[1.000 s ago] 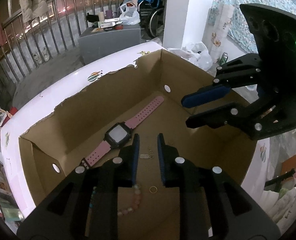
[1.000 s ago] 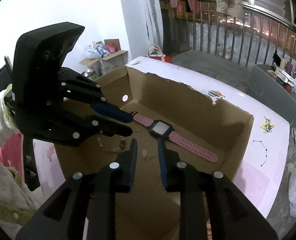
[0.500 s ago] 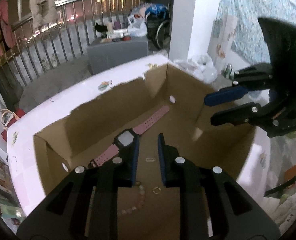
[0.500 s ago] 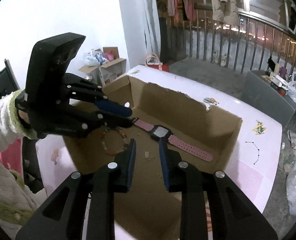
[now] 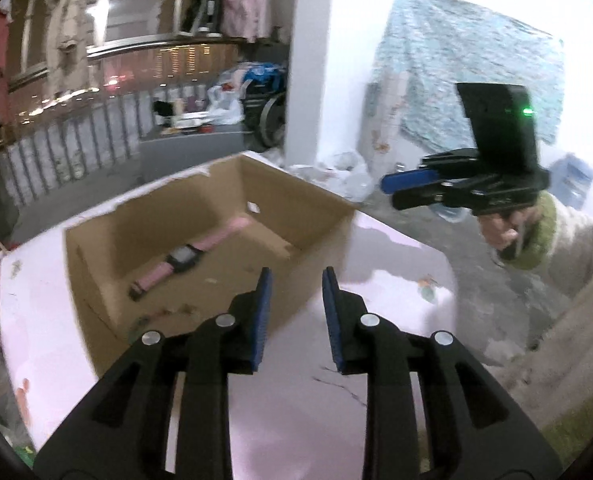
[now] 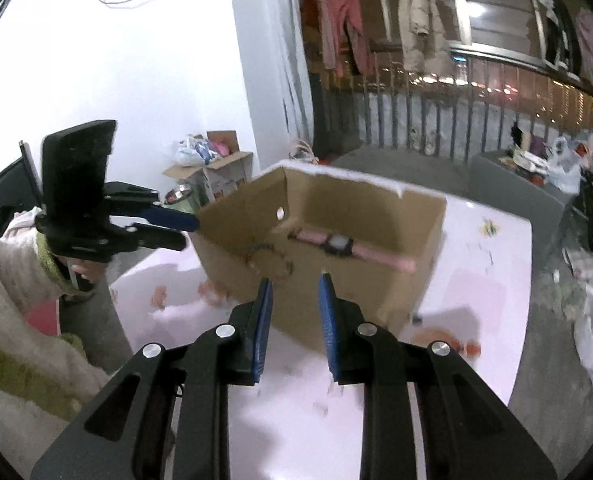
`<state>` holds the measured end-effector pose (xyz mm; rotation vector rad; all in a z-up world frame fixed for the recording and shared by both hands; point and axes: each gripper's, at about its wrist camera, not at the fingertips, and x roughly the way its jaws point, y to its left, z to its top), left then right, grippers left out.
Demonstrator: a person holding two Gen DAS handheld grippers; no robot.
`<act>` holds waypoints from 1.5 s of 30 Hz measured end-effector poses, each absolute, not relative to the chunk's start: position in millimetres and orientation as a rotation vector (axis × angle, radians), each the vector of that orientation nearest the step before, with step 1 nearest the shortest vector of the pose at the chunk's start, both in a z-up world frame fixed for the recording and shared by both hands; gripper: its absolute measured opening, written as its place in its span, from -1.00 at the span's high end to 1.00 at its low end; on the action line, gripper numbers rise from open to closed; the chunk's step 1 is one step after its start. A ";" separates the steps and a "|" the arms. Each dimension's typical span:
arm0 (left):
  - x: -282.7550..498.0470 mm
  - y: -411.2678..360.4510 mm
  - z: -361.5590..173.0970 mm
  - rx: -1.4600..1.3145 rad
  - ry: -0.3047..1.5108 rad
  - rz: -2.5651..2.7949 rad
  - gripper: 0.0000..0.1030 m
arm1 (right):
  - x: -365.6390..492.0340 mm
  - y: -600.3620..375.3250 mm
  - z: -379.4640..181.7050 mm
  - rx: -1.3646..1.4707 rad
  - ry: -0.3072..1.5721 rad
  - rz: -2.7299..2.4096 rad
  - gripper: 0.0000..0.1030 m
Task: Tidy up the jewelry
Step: 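Withdraw both grippers from the box back over the table, then close the left gripper on the gold earring while the right gripper closes on the silver rectangular charm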
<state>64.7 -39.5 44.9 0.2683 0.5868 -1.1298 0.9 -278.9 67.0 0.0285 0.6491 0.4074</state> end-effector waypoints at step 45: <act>70.8 -165.3 -79.4 0.638 0.711 -1.158 0.63 | 13.3 -273.4 -61.6 -0.148 0.919 0.502 0.63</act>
